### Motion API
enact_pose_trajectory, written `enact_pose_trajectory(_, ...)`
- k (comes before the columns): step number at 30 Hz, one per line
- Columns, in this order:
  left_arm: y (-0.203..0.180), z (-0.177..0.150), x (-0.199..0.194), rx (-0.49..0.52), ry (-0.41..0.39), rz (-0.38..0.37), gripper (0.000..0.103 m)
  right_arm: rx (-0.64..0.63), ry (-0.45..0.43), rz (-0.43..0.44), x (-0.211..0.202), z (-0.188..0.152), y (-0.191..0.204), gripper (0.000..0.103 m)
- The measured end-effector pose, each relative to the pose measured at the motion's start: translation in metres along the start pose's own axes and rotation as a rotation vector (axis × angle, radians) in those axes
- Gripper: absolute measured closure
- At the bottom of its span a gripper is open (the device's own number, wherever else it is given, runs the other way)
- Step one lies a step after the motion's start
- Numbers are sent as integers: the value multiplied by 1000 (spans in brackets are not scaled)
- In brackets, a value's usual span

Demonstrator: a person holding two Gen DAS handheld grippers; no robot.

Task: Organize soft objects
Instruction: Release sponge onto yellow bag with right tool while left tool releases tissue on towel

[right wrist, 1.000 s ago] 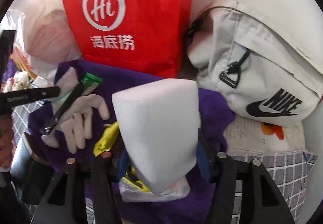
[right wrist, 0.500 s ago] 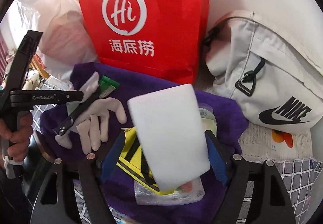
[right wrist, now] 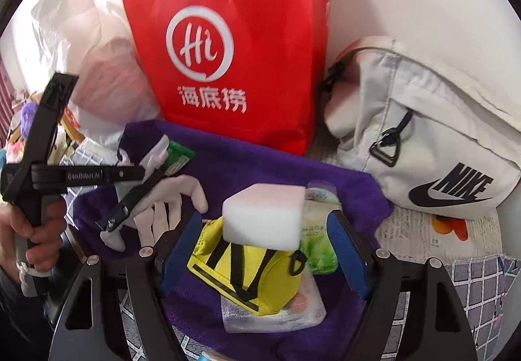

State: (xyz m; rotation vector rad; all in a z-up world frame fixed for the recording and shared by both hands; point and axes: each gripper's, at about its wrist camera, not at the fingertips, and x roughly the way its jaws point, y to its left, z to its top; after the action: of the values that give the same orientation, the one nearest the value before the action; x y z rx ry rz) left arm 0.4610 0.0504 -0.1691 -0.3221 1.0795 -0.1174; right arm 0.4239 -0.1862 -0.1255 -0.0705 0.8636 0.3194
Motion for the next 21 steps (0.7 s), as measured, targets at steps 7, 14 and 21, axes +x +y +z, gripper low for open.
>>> enact_pose_trajectory(7, -10, -1, 0, 37, 7, 25, 74, 57, -29, 15, -10, 4, -11, 24)
enact_pose_trajectory(14, -15, -1, -6, 52, -1, 15, 50, 46, -30, -2, -7, 4, -7, 24)
enact_pose_trajectory(21, -18, 0, -13, 63, -2, 11, 37, 50, -26, -12, -8, 4, -9, 24)
